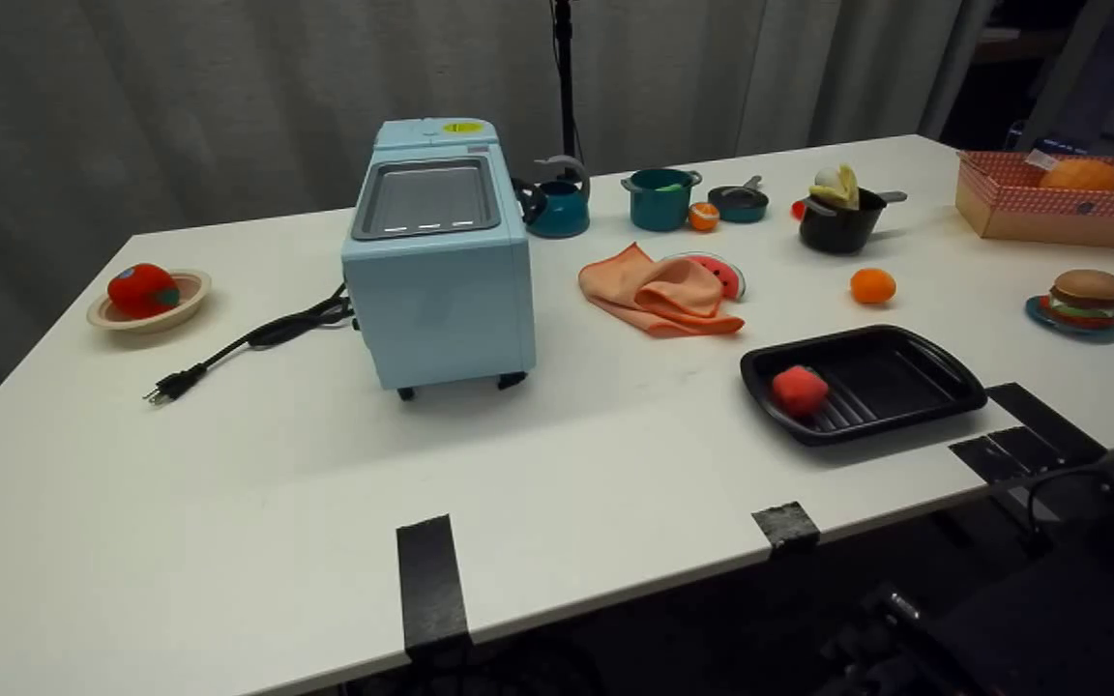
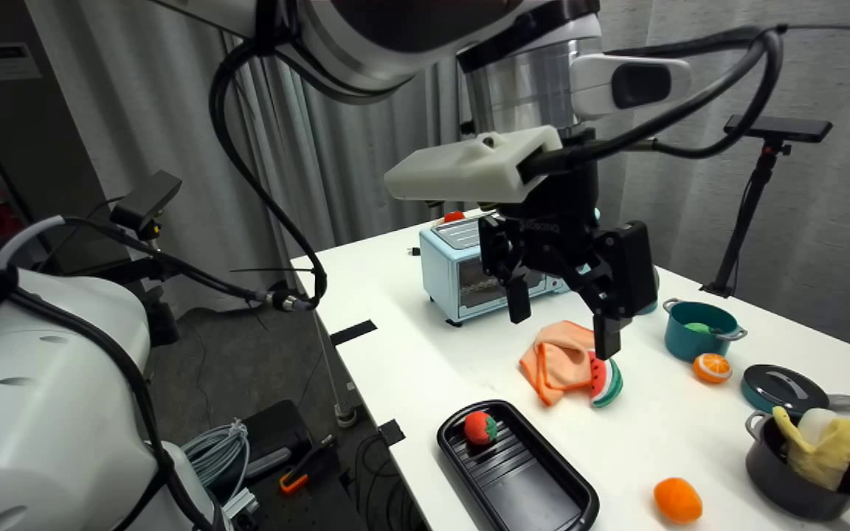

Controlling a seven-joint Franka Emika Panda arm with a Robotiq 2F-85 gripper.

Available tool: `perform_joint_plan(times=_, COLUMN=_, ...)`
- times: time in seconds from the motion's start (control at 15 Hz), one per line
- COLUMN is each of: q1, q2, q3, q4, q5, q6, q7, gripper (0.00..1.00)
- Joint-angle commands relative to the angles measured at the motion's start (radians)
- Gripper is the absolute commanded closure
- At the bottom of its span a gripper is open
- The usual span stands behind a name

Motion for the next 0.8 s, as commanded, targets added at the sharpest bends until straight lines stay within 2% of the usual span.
perform_joint_plan(times=0.0, q1=0.006, q2=0.0, q3=-0.005, q4=0.002, q5=-0.003, q6=-0.004, q7=0.002, gripper=0.0)
perform_joint_plan(times=0.13, q1=0.006, q2=0.0, q3=-0.005, q4=0.002, q5=-0.003, q6=-0.004, q7=0.002, gripper=0.0)
perform_joint_plan(times=0.4, q1=0.017, q2=0.083, q3=-0.01, q4=0.04, q5=0.004, q6=0.024, q7=-0.004, gripper=0.0)
perform_joint_plan(times=0.73, q1=0.022, q2=0.294, q3=-0.02, q4=0.152, q5=0.021, q6=0.093, q7=-0.01, gripper=0.0)
